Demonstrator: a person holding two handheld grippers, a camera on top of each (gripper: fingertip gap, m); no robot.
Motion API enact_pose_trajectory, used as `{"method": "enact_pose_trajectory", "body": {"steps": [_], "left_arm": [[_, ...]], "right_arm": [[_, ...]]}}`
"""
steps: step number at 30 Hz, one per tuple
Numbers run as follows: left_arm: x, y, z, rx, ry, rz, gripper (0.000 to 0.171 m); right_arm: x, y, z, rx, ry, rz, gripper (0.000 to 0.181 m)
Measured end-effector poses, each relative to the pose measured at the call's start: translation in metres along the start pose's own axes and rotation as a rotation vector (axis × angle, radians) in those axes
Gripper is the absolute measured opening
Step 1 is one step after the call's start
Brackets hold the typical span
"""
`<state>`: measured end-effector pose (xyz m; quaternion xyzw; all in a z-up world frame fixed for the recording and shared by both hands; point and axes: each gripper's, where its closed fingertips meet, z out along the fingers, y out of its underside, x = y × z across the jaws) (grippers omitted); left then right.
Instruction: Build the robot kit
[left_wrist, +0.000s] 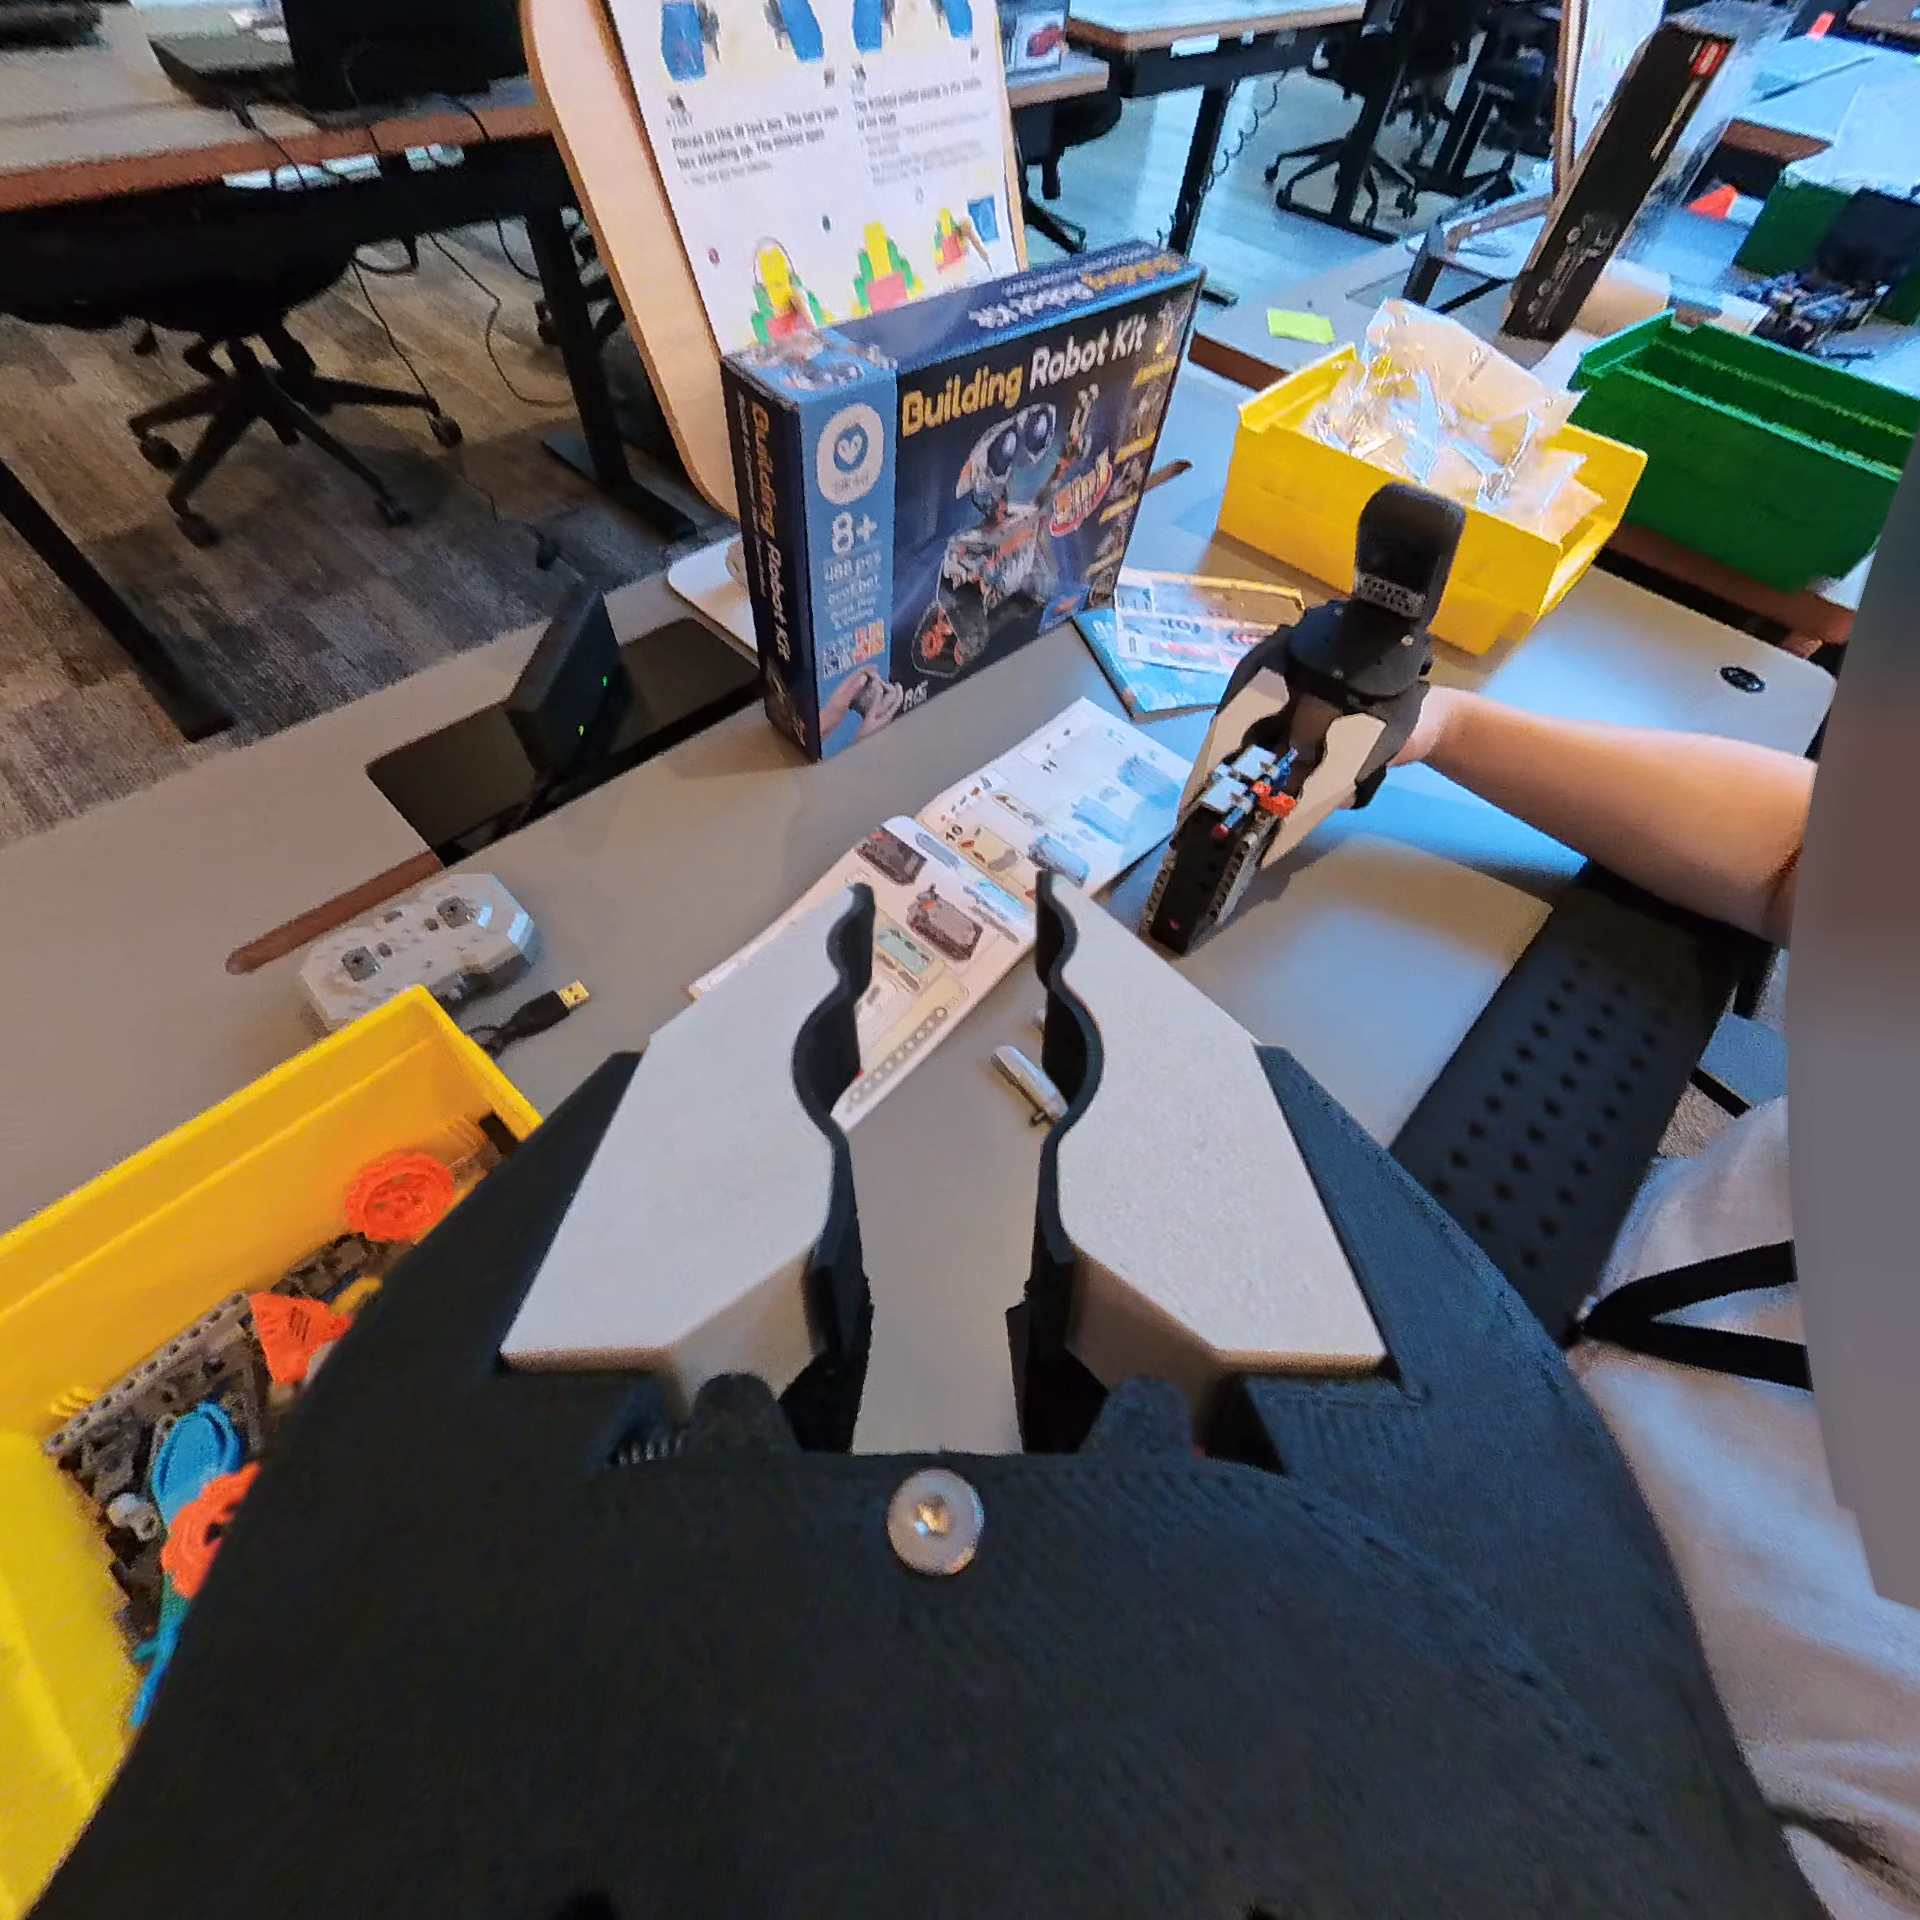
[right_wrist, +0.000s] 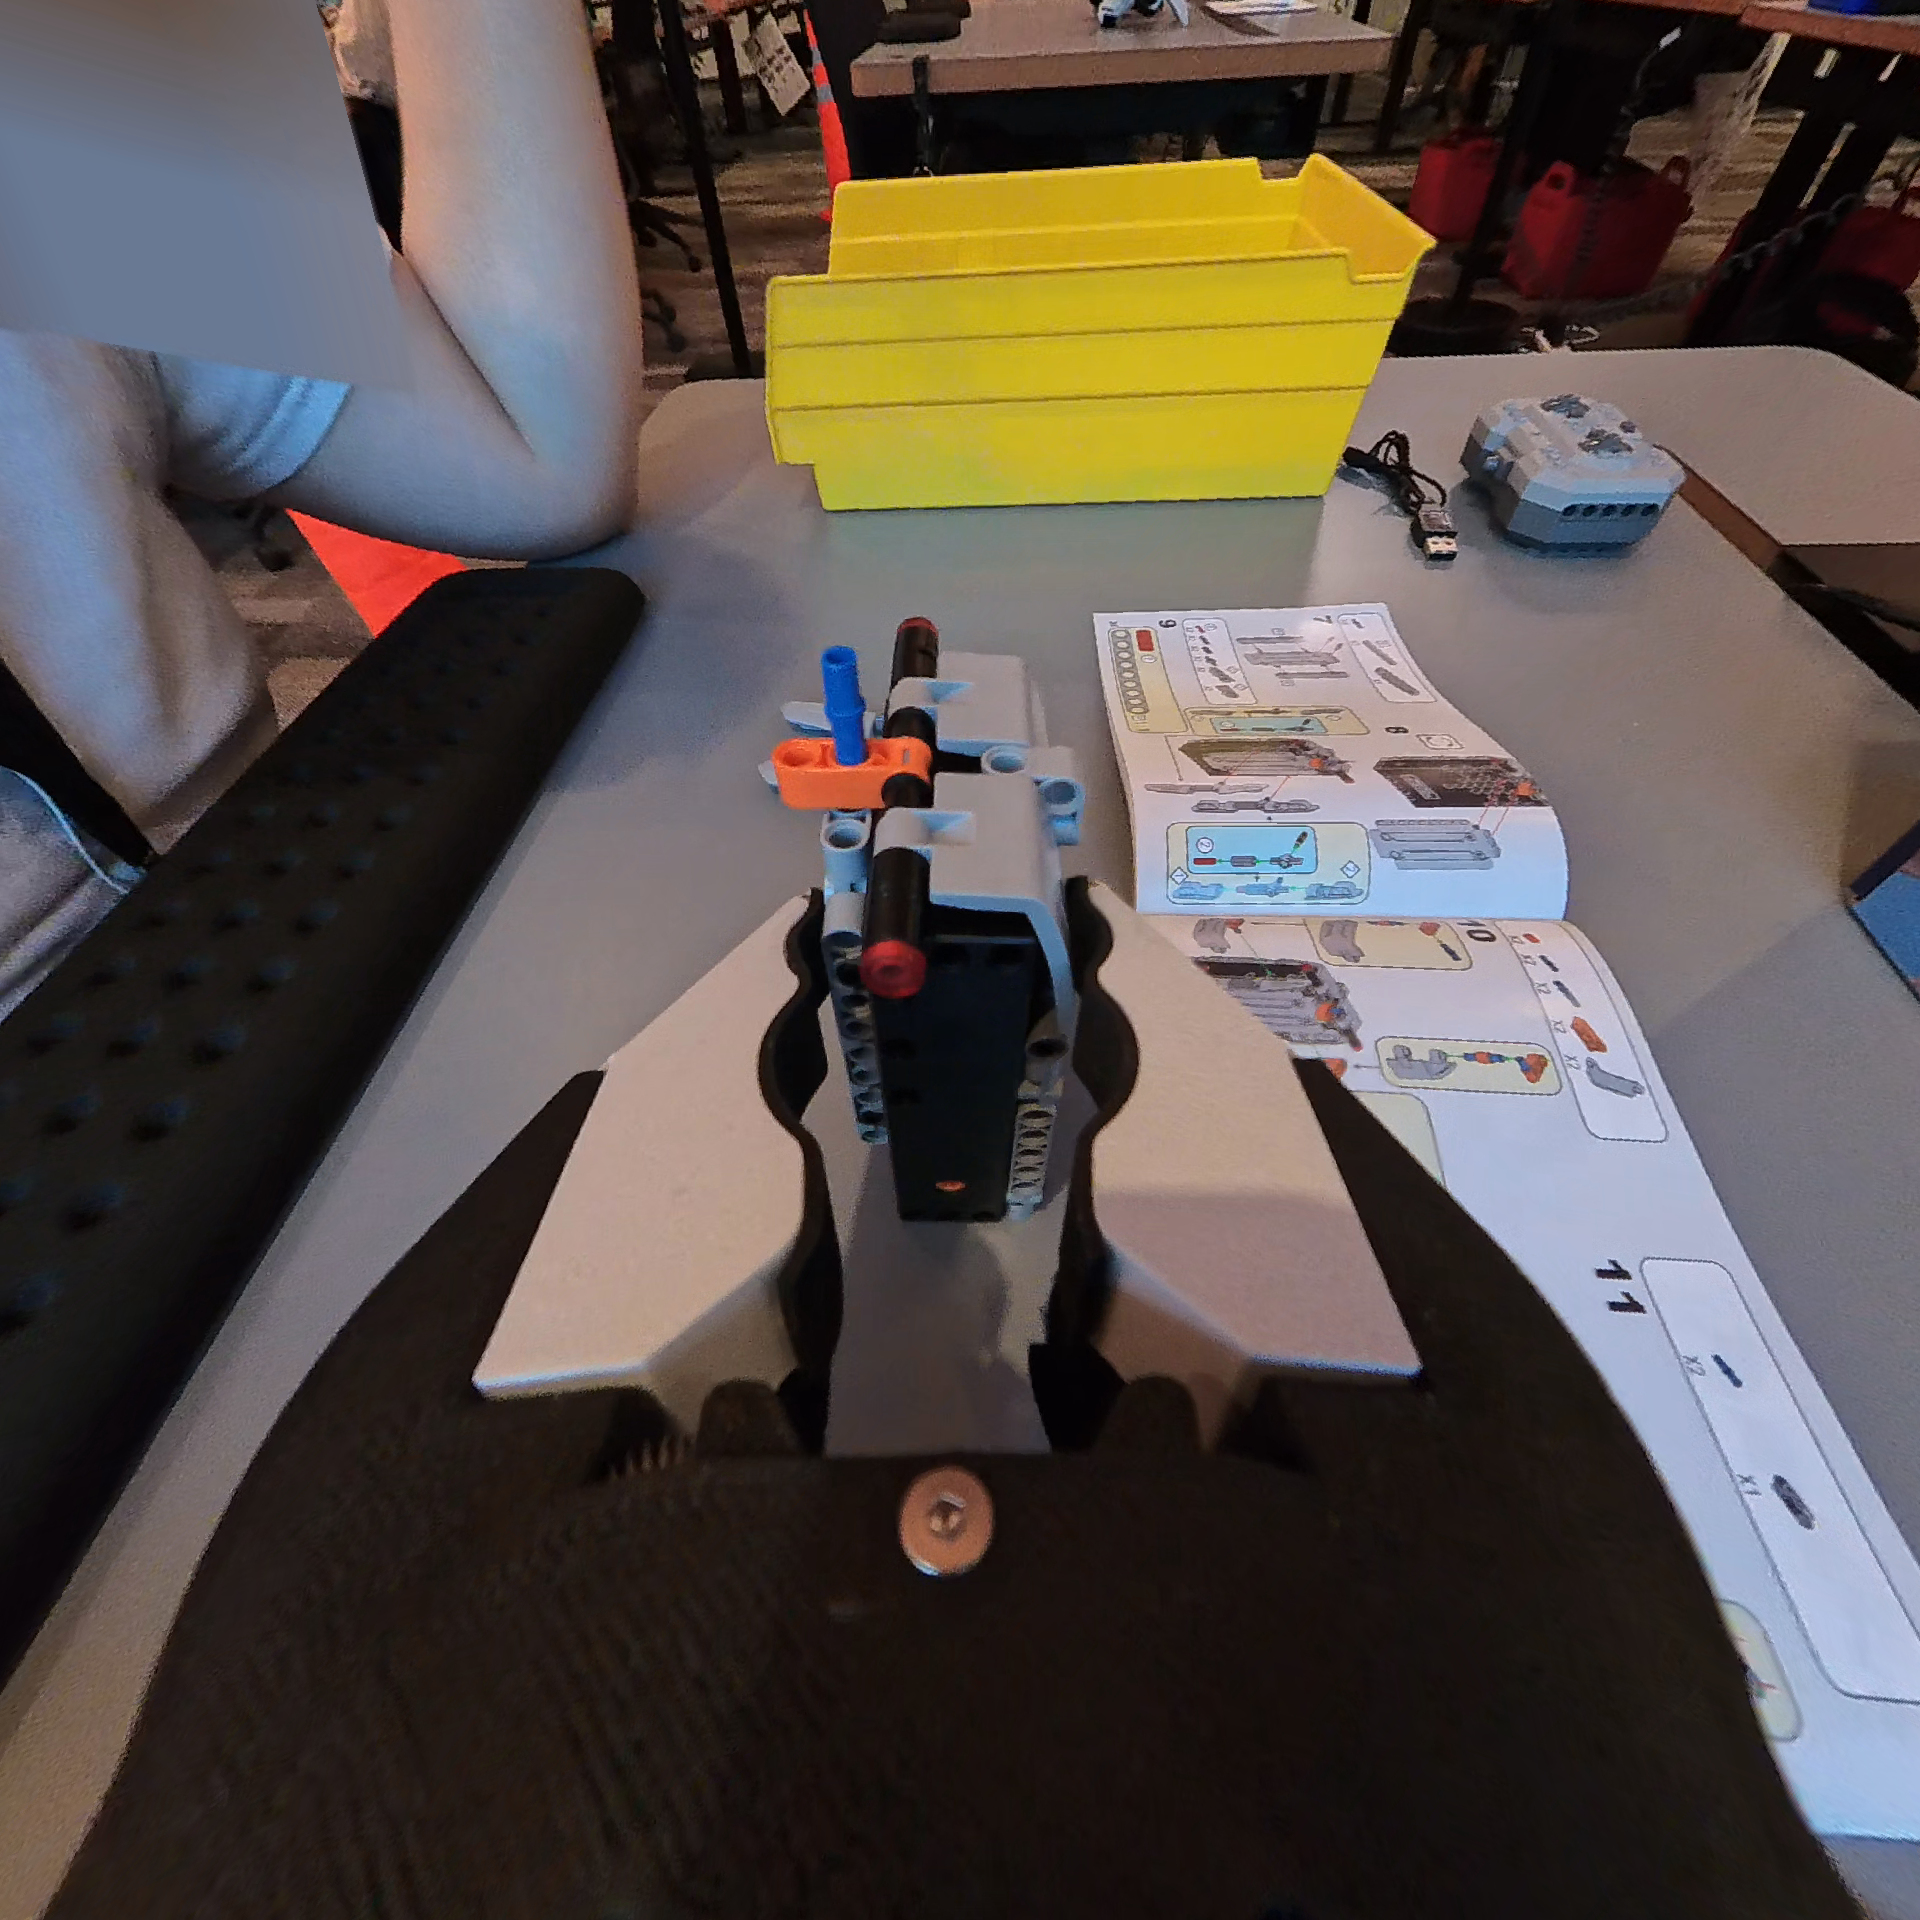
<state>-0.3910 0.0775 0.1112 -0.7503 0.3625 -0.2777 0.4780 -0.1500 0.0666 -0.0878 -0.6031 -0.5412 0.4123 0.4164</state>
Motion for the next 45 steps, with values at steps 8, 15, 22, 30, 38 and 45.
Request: {"method": "enact_pose_trajectory", "body": {"steps": [8,15,22,30,38,45], "left_arm": [[-0.029,-0.025,0.013,0.112,-0.003,-0.065,0.029],[-0.041,-0.026,0.007,0.129,-0.046,-0.072,0.029],[-0.058,-0.03,-0.013,0.202,-0.099,-0.114,0.028],[-0.062,-0.03,-0.019,0.215,-0.107,-0.12,0.028],[-0.06,-0.032,-0.025,0.239,-0.102,-0.121,0.028],[-0.053,-0.03,-0.019,0.21,-0.087,-0.107,0.028]], "right_arm": [[-0.002,0.006,0.0,0.007,0.021,0.032,0.045],[-0.001,0.004,-0.001,0.052,0.067,0.038,0.045],[0.002,0.004,0.001,0.016,0.155,-0.025,0.044],[0.003,-0.008,-0.012,0.022,0.236,-0.11,0.074],[-0.027,-0.045,-0.018,-0.142,0.54,-0.753,0.066],[-0.033,-0.042,-0.012,-0.197,0.557,-0.865,0.054]]}}
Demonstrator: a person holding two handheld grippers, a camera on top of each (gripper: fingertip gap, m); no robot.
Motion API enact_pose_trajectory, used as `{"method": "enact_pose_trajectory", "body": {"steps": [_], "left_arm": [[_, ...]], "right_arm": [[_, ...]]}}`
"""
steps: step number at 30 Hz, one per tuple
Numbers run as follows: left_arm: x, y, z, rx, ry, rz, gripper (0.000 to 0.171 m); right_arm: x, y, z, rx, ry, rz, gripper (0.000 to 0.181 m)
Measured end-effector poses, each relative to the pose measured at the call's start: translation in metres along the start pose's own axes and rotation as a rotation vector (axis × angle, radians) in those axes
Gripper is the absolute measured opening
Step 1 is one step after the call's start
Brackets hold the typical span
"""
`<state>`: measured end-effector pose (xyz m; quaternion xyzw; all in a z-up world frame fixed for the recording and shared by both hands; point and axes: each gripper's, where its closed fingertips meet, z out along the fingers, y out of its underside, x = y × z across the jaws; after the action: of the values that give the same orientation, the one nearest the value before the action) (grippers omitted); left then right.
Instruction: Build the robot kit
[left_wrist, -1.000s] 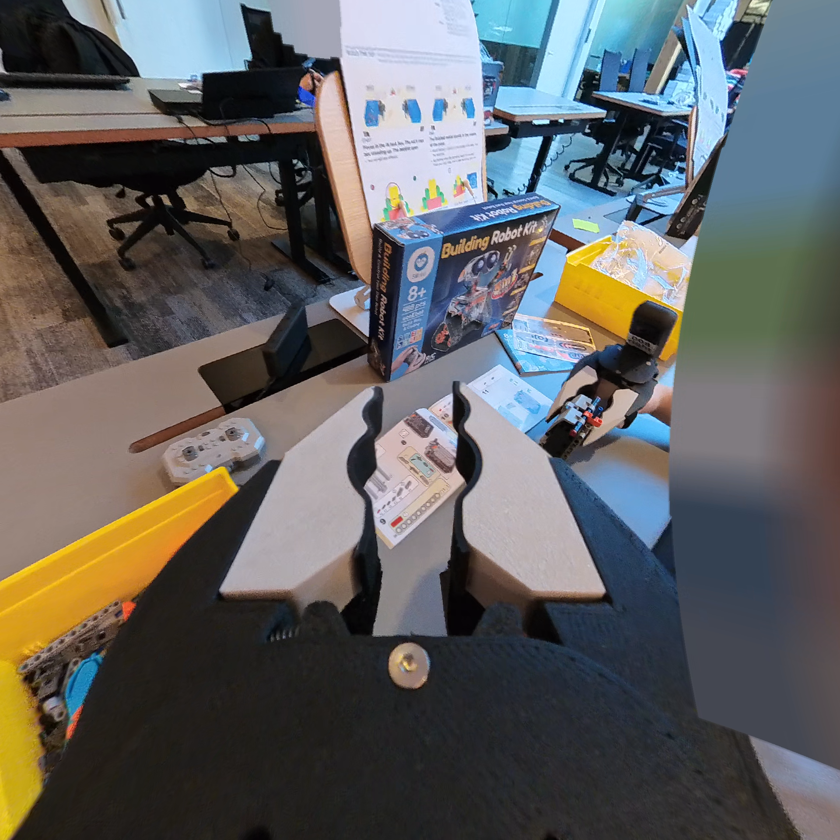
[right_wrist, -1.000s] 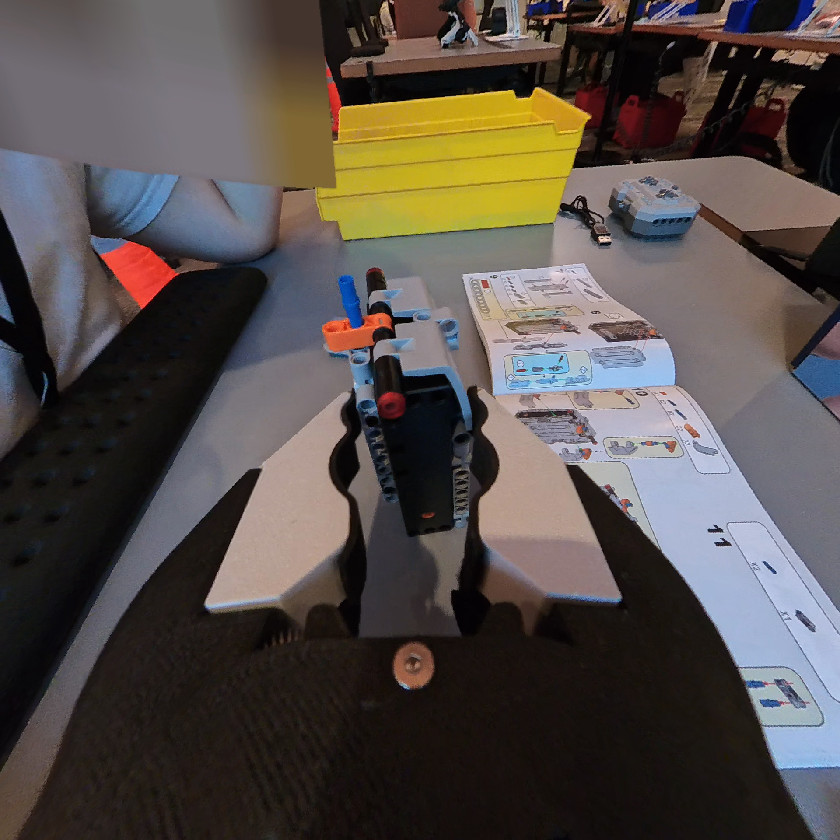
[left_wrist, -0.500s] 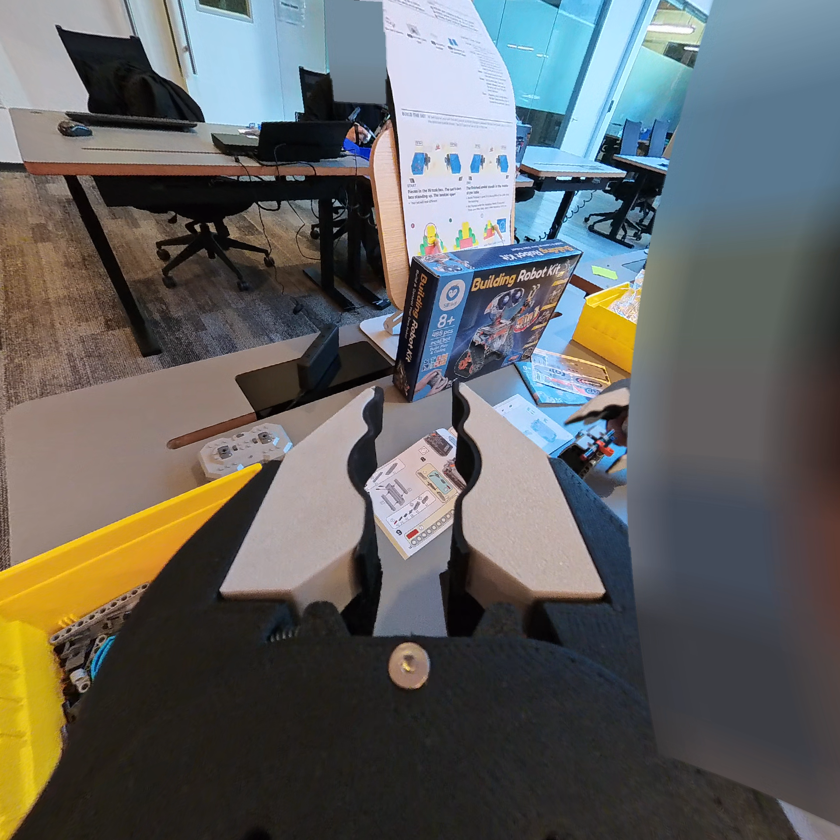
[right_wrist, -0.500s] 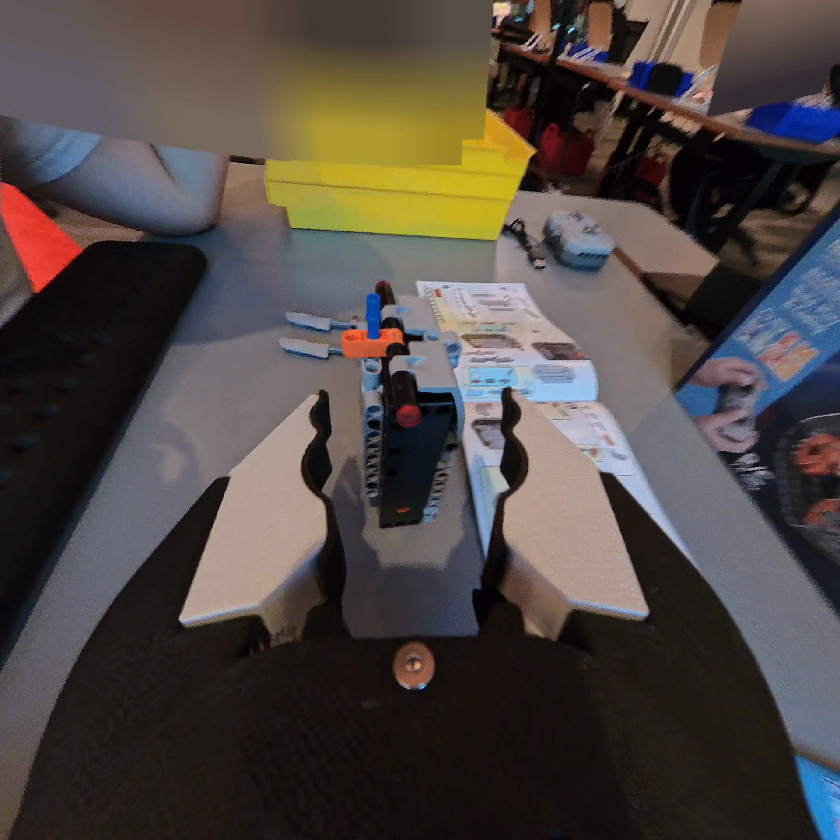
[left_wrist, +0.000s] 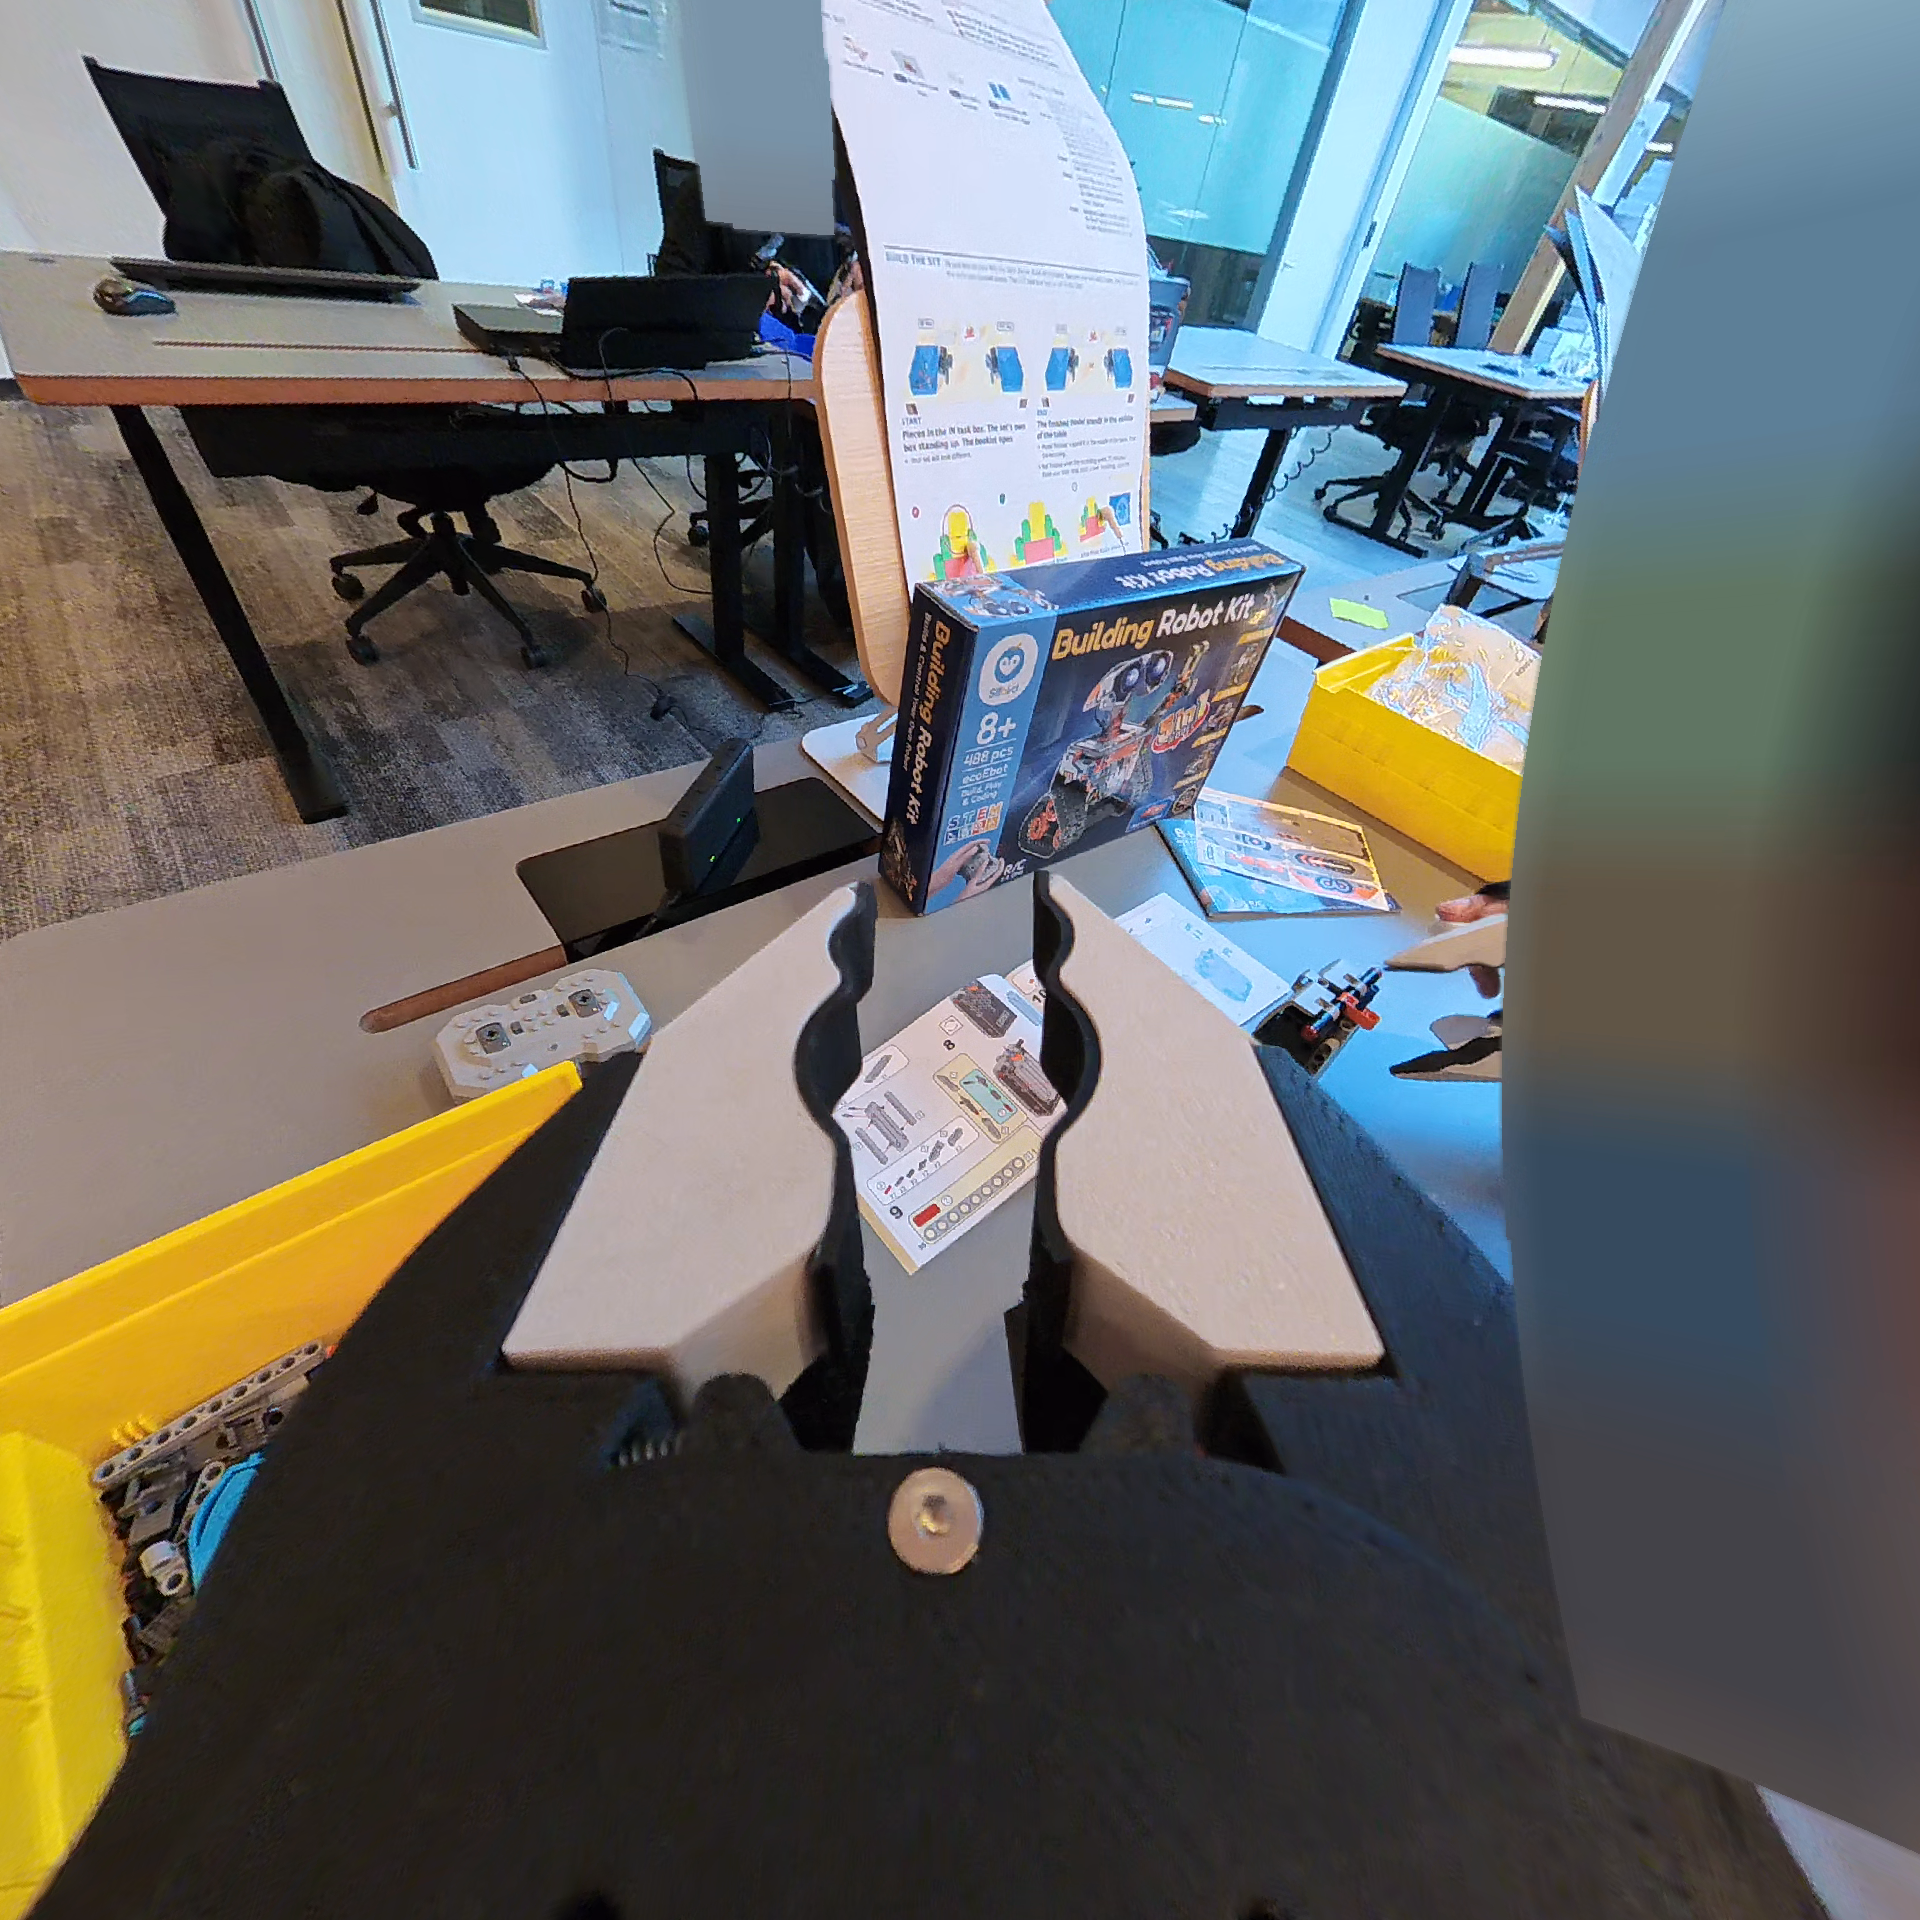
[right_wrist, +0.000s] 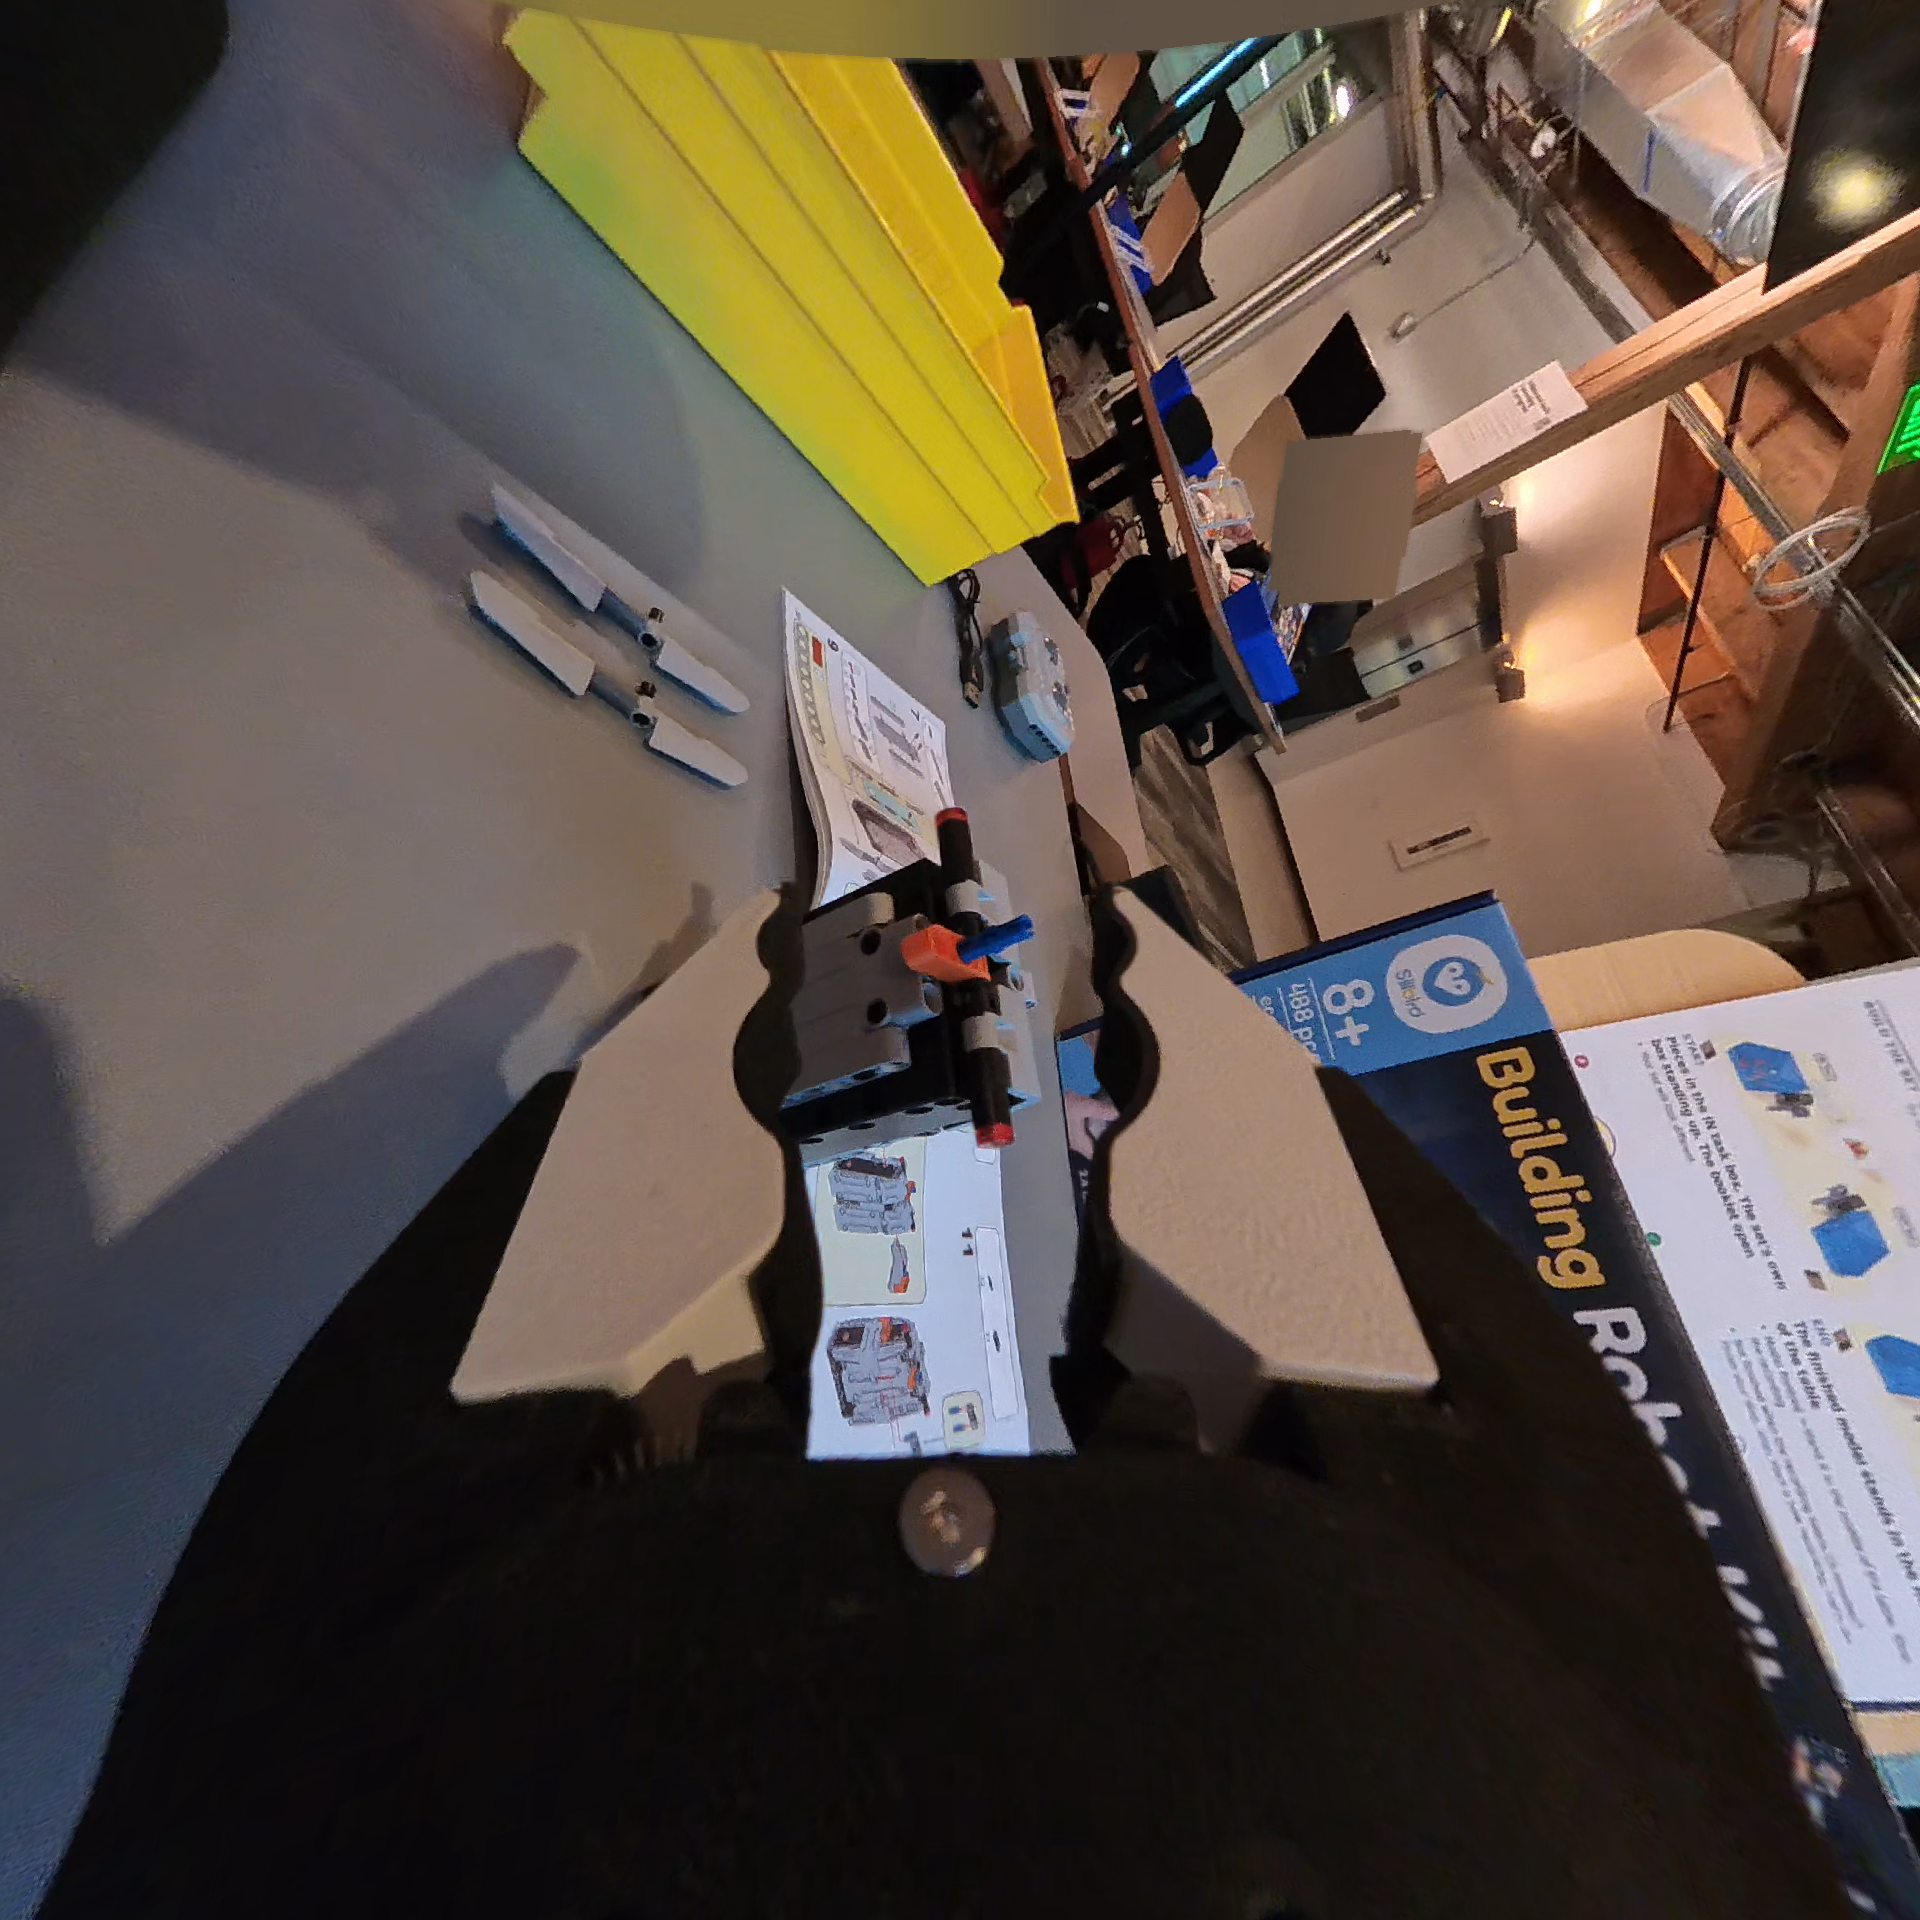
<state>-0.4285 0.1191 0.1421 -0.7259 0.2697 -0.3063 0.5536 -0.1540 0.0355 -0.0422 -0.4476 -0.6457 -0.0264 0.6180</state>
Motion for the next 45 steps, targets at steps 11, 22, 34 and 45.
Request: {"method": "enact_pose_trajectory", "body": {"steps": [11,22,34,45], "left_arm": [[0.002,0.0,0.004,-0.007,0.006,0.004,0.028],[0.004,0.001,0.005,-0.015,0.004,0.009,0.028],[0.006,0.004,0.008,-0.035,0.011,0.011,0.028],[0.005,0.006,0.008,-0.041,0.009,0.008,0.028]], "right_arm": [[-0.008,0.001,0.004,-0.012,-0.049,0.014,0.047],[0.002,-0.016,0.001,0.056,-0.007,0.043,0.051],[-0.008,0.01,0.005,-0.068,-0.029,-0.058,0.053],[0.004,0.002,0.004,-0.016,0.036,-0.023,0.061]]}}
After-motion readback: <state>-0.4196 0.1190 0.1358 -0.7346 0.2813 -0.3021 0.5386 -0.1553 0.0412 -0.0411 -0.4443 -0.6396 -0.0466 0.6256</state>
